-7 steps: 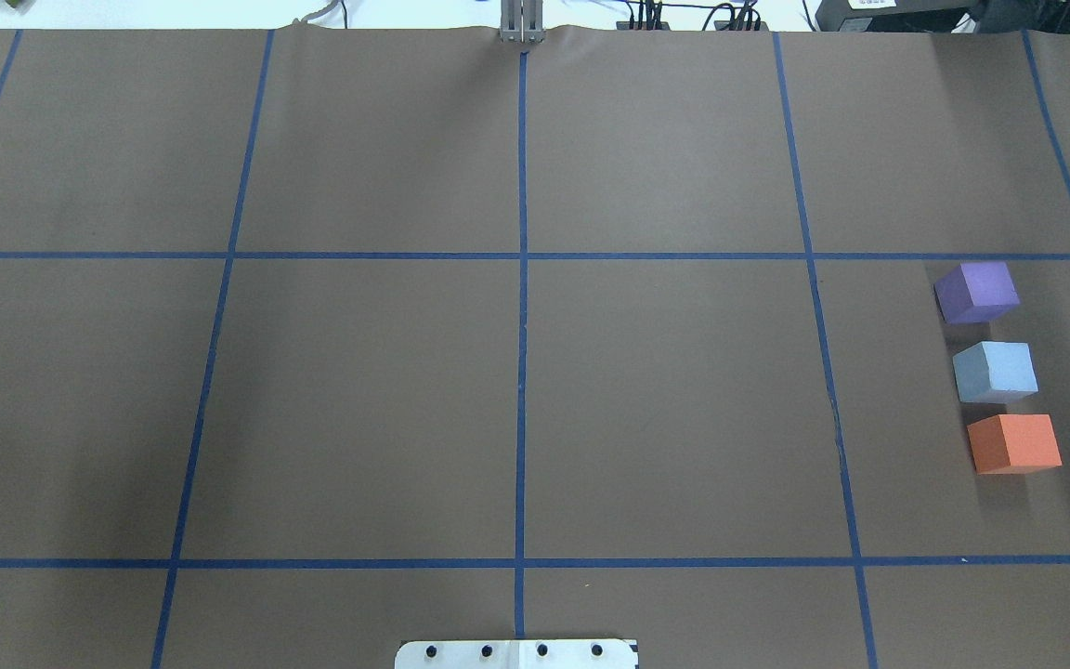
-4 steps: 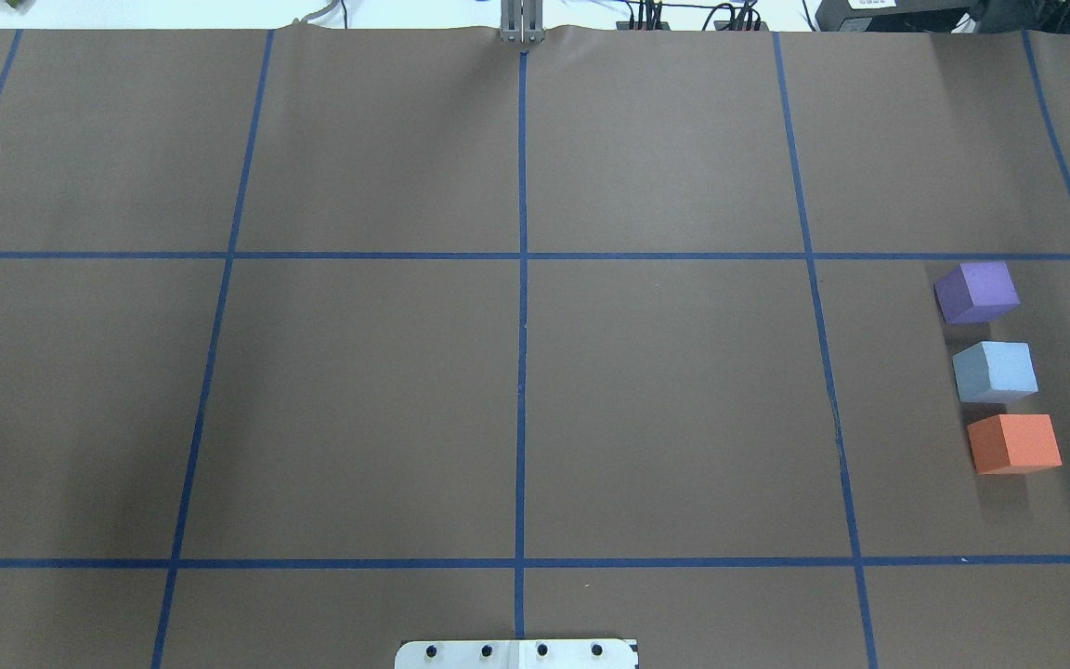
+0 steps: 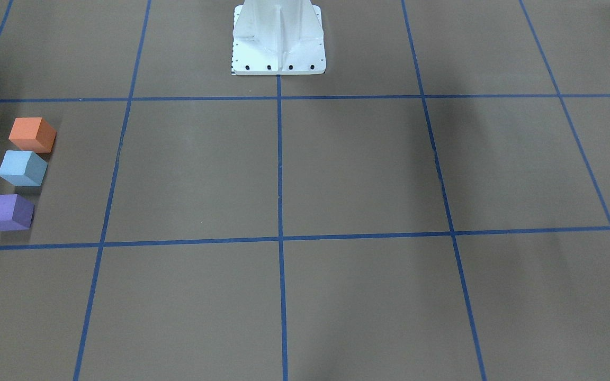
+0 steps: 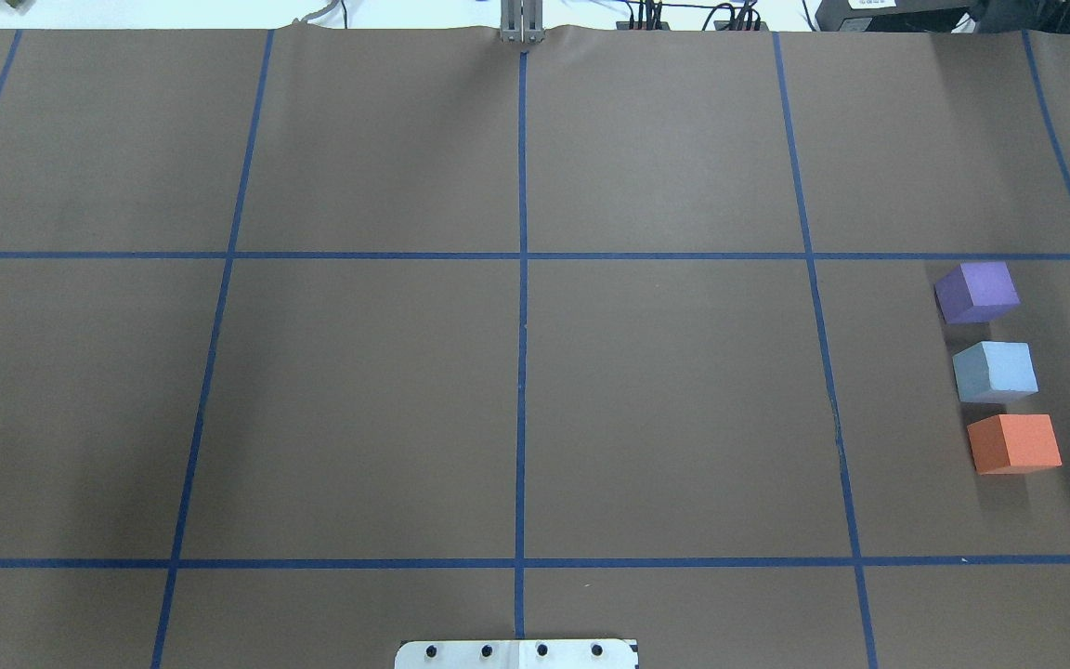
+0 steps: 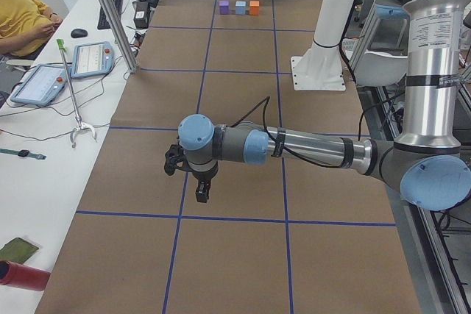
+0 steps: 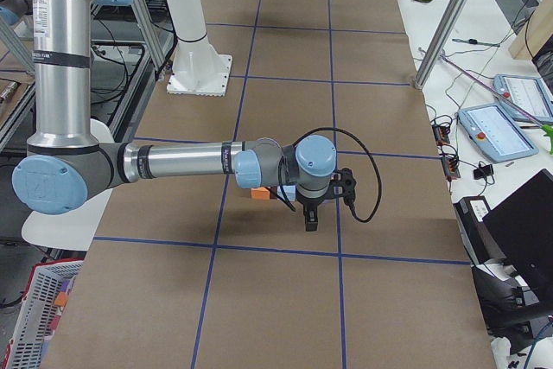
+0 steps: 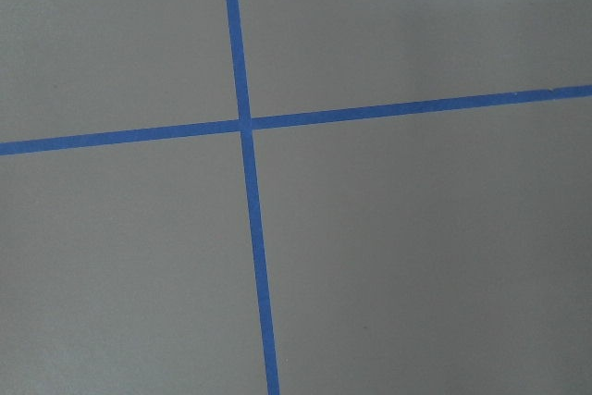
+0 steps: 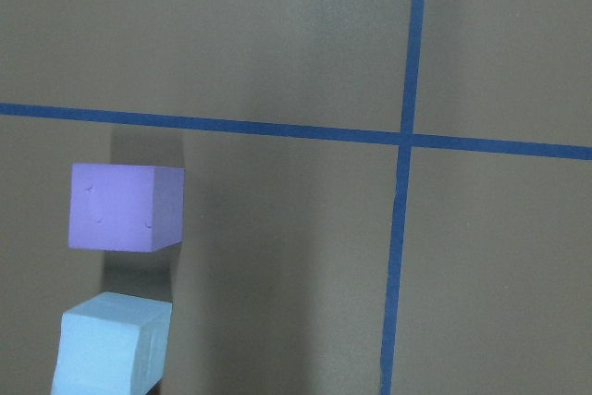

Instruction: Place blue block between orange and purple blocks

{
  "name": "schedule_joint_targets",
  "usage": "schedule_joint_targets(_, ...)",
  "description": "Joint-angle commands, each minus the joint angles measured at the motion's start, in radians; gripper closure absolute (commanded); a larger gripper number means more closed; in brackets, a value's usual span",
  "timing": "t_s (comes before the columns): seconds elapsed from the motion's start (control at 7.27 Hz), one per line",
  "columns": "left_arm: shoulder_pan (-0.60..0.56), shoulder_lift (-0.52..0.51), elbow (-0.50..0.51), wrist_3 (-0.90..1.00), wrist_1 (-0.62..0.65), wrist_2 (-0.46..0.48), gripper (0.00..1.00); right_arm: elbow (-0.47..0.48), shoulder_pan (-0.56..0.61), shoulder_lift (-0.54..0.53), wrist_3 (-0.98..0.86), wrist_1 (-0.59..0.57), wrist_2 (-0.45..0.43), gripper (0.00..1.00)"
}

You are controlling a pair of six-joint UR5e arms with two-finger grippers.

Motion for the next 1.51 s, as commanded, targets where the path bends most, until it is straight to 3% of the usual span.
schedule_joint_targets(0.0, -0.001, 0.006, -0.019, -0.004, 0.003, 0.001, 0.00, 0.000, 0.000, 0.008, 0.003, 0.002, -0.003, 0.00)
schedule_joint_targets(1.38, -0.003, 0.030, -0.105, -0.004, 0.003, 0.002, 0.00, -0.021, -0.001, 0.005, 0.004, 0.050, -0.012, 0.00)
